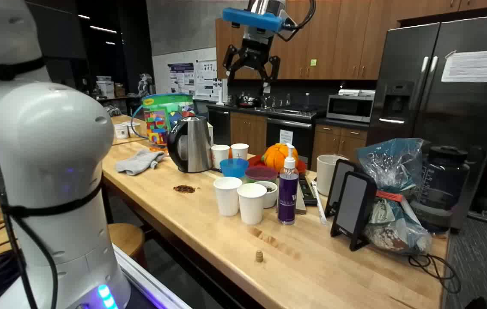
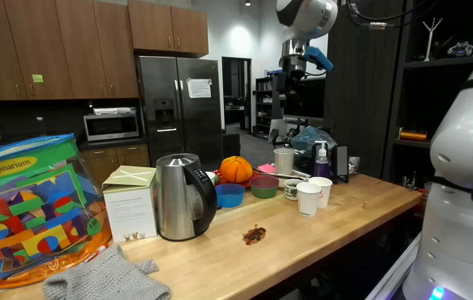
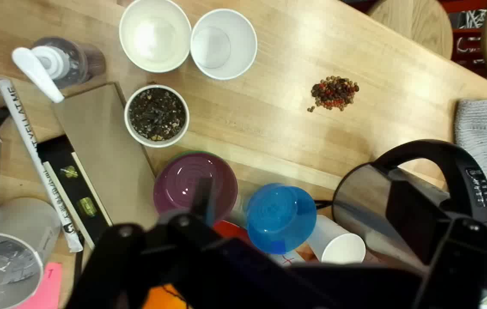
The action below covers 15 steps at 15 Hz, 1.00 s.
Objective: Move the blue bowl forward
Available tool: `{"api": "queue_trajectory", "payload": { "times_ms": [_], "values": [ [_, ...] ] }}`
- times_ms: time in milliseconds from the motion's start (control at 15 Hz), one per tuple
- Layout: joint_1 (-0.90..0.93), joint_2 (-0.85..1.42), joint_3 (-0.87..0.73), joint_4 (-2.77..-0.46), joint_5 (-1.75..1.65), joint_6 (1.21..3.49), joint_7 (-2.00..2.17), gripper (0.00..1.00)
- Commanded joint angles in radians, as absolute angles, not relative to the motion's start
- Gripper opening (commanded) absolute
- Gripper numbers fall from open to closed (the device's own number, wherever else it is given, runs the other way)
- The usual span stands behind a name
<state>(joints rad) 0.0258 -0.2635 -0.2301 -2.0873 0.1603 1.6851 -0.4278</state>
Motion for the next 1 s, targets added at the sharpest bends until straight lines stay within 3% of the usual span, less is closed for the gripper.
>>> {"api": "queue_trajectory", "payload": {
  "times_ms": [0,933],
  "values": [
    [-0.005,-0.261,-0.203,-2.084,0.167,1.681,-0.434,1.0],
    [0.002,-0.274,-0.187,-2.099,0.147,1.705,-0.511,1.0]
  ]
}}
